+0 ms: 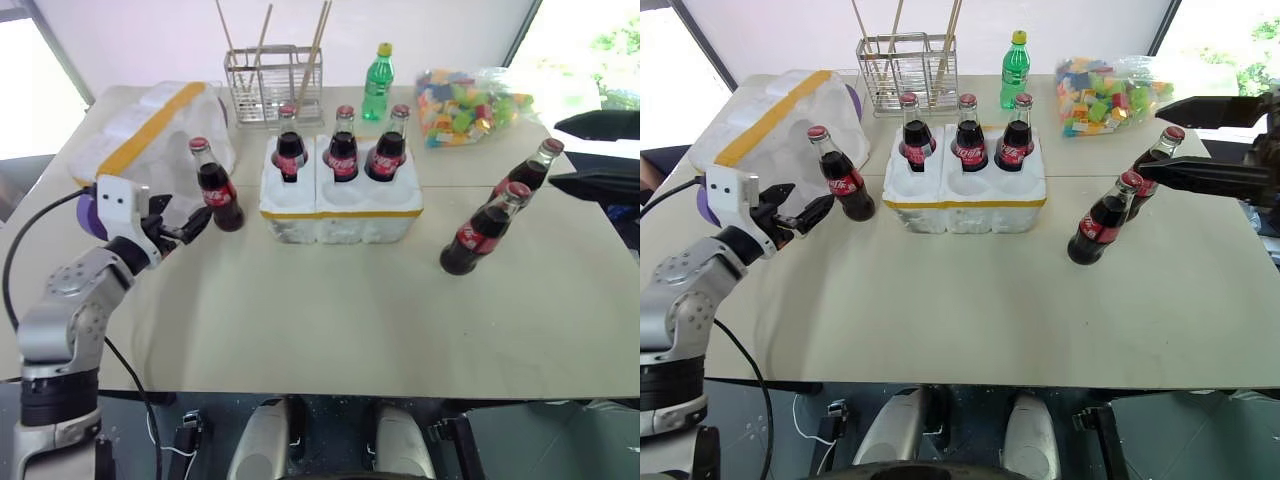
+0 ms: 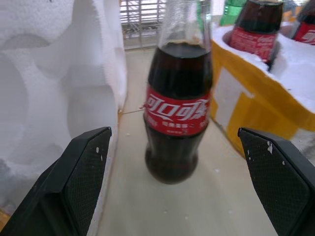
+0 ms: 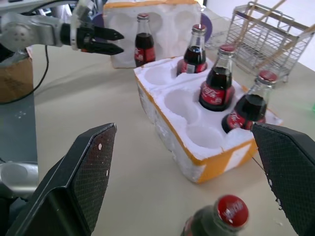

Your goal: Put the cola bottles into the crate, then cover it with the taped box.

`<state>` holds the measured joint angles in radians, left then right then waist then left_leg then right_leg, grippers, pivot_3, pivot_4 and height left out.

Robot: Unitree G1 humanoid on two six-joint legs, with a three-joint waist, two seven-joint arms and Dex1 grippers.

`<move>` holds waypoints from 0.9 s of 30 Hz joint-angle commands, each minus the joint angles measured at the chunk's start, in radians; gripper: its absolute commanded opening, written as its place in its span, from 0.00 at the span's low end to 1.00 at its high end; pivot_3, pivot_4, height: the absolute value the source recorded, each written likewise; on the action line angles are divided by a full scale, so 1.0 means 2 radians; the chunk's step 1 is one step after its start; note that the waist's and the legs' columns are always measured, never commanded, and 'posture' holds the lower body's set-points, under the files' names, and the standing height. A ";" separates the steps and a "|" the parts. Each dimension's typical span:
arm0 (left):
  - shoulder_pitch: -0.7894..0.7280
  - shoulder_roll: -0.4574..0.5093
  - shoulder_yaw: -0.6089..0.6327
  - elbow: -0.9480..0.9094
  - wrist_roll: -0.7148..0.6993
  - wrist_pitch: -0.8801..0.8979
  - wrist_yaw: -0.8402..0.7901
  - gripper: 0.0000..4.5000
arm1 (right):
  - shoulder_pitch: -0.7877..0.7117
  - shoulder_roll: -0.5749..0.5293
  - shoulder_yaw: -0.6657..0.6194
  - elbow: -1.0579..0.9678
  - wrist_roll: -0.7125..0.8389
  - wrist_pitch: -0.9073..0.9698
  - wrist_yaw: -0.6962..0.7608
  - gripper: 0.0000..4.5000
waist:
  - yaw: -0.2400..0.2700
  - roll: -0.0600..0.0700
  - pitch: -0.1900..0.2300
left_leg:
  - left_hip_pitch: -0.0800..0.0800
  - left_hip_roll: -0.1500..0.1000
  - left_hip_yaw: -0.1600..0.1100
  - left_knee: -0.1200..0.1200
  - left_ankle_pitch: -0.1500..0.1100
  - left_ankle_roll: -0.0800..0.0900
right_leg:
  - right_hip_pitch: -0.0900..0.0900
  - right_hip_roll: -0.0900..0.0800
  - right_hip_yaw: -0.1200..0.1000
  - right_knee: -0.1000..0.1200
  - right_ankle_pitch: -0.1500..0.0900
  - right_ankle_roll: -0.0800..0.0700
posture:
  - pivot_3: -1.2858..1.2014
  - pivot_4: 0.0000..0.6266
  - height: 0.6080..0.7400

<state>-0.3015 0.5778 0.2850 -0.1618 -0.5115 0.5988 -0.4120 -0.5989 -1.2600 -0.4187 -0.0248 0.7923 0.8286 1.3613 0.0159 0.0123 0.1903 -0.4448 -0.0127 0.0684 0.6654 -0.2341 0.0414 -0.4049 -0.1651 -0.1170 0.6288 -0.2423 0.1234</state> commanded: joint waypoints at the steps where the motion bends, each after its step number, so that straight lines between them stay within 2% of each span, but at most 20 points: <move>1: -0.018 -0.010 -0.018 0.015 0.019 -0.028 -0.007 0.96 | -0.014 0.004 -0.008 -0.019 0.021 0.004 -0.012 1.00 | 0.000 0.000 0.000 | 0.000 0.000 0.000 0.000 0.000 0.000 | 0.000 0.000 0.000 0.000 0.000 0.000 | 0.52 0.24 0.97; 9: -0.089 -0.040 -0.049 0.129 0.065 -0.082 -0.017 0.96 | -0.046 0.023 0.015 -0.017 0.018 -0.006 -0.033 1.00 | -0.001 -0.001 0.001 | 0.000 0.000 0.001 0.000 0.000 0.001 | 0.000 0.000 0.000 0.000 0.000 0.000 | 0.52 0.24 0.97; 19: -0.166 -0.068 -0.067 0.254 0.103 -0.144 -0.032 0.96 | -0.043 0.041 0.015 -0.022 0.019 -0.008 -0.048 1.00 | 0.000 -0.002 0.001 | 0.000 0.000 0.002 0.001 0.001 0.002 | 0.000 0.000 0.001 0.000 0.002 0.001 | 0.52 0.24 0.97; 22: -0.167 -0.069 -0.068 0.258 0.105 -0.156 -0.050 0.80 | -0.042 0.043 0.016 -0.022 0.016 -0.010 -0.051 1.00 | -0.001 -0.003 0.001 | 0.000 0.000 0.002 0.001 0.001 0.002 | 0.000 0.000 0.001 0.000 0.002 0.001 | 0.52 0.24 0.97; 23: -0.167 -0.068 -0.067 0.257 0.104 -0.156 -0.054 0.68 | -0.042 0.044 0.016 -0.022 0.015 -0.010 -0.052 1.00 | -0.001 -0.003 0.001 | 0.000 0.000 0.002 0.001 0.001 0.002 | 0.000 0.000 0.001 0.000 0.002 0.001 | 0.52 0.24 0.97; 24: -0.165 -0.064 -0.067 0.252 0.104 -0.152 -0.059 0.62 | -0.041 0.043 0.016 -0.022 0.015 -0.011 -0.052 1.00 | -0.001 -0.003 0.001 | 0.000 0.000 0.002 0.001 0.001 0.002 | 0.000 0.000 0.001 0.000 0.002 0.001 | 0.52 0.24 0.97; 27: -0.157 -0.048 -0.057 0.225 0.095 -0.134 -0.072 0.63 | -0.036 0.044 0.012 -0.023 0.014 -0.011 -0.054 1.00 | -0.001 -0.004 0.002 | 0.000 0.000 0.002 0.001 0.001 0.002 | 0.000 0.000 0.001 0.000 0.002 0.001 | 0.52 0.24 0.97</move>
<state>-0.6124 0.4560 0.1472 0.3495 -0.3053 0.3302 -0.5370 -0.6671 -1.1653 -0.3618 -0.0479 0.8091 0.8211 1.2553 0.0132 0.0040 0.1950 -0.4449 -0.0121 0.0731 0.6665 -0.2327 0.0457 -0.4057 -0.1653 -0.1157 0.6289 -0.2388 0.1252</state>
